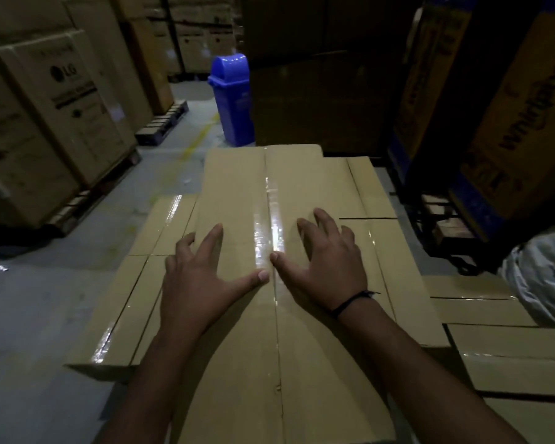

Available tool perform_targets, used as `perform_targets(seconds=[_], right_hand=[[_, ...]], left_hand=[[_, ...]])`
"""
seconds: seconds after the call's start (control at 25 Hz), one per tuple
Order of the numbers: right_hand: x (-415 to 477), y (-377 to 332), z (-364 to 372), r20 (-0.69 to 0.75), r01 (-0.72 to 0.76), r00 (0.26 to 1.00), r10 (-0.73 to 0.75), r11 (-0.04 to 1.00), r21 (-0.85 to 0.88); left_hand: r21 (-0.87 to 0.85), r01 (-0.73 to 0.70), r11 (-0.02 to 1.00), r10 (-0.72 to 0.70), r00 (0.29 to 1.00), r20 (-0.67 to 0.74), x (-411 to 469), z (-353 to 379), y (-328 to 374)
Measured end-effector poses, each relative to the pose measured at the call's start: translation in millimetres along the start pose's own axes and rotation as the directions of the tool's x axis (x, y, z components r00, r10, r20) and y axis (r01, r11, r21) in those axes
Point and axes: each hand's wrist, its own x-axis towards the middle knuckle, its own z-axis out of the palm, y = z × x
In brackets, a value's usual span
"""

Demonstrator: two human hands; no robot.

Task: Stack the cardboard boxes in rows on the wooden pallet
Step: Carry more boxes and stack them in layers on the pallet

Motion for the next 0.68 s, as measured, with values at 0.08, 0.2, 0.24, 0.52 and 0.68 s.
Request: perform_targets(seconds=[0.08,0.2,0.24,0.52,0.68], right_hand=[[19,-43,32,0.003,0.035,0.999,-0.035,0.999,0.004],[37,-89,73,0.012,0.041,0.999,-0.042,0.998,0.040],[43,-102,87,0.014,0.032,0.999,-0.032,0.998,0.054],[83,-127,161,0.064,-0.068,0.996,0.062,0.992,0.103],[110,-106,198,0.153,-0.100,0.985,0.081,0.988,0.120]], left_hand=[[-0.003,0.034,0.999,-0.034,0.999,-0.019,19,-21,-42],[0.044,0.045,0.998,-0.045,0.999,-0.017,46,-43,-89],[0.058,0.050,0.997,-0.049,0.999,-0.008,57,-48,-103],[0.102,0.054,0.993,-0.068,0.989,0.133,129,-28,-160],[0.040,0.130,0.991,-0.136,0.952,0.274,169,15,-177]])
